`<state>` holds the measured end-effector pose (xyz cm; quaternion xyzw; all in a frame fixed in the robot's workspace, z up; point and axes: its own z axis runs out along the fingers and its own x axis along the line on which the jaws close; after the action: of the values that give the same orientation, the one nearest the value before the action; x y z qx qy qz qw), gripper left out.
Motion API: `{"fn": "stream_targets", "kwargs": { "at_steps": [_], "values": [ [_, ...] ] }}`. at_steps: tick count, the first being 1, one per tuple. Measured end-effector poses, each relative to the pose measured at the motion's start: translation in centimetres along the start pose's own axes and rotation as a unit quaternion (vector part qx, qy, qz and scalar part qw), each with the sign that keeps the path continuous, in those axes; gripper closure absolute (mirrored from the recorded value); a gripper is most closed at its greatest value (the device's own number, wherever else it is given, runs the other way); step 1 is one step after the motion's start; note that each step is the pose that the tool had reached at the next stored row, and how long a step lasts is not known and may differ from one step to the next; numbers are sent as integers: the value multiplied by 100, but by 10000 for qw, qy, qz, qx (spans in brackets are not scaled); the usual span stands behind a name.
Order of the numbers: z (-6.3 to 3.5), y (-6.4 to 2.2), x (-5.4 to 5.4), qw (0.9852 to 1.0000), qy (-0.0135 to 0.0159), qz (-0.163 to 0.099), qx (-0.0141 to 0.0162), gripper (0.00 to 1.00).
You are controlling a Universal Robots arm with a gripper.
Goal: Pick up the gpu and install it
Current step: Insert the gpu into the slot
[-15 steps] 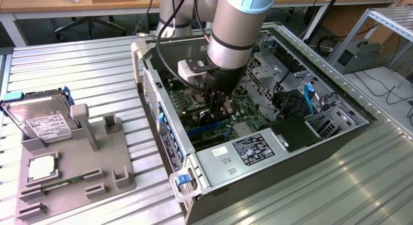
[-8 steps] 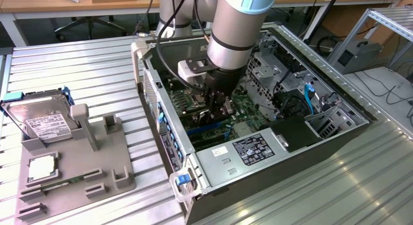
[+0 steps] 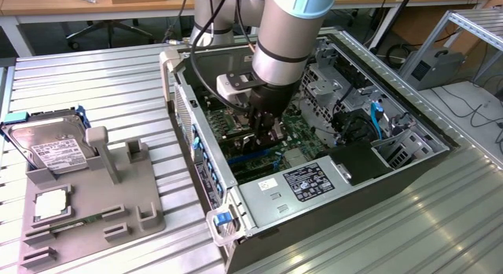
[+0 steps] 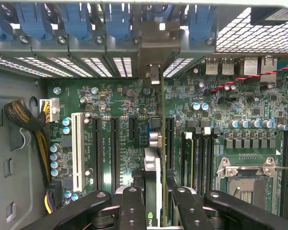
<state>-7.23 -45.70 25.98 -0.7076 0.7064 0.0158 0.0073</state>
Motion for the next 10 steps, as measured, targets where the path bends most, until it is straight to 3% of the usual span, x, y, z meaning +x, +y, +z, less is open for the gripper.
{"fn": "stream_targets", "kwargs": {
  "at_steps": [10],
  "values": [
    [9,0,0,10000,1,0,0,73]
  ]
}}
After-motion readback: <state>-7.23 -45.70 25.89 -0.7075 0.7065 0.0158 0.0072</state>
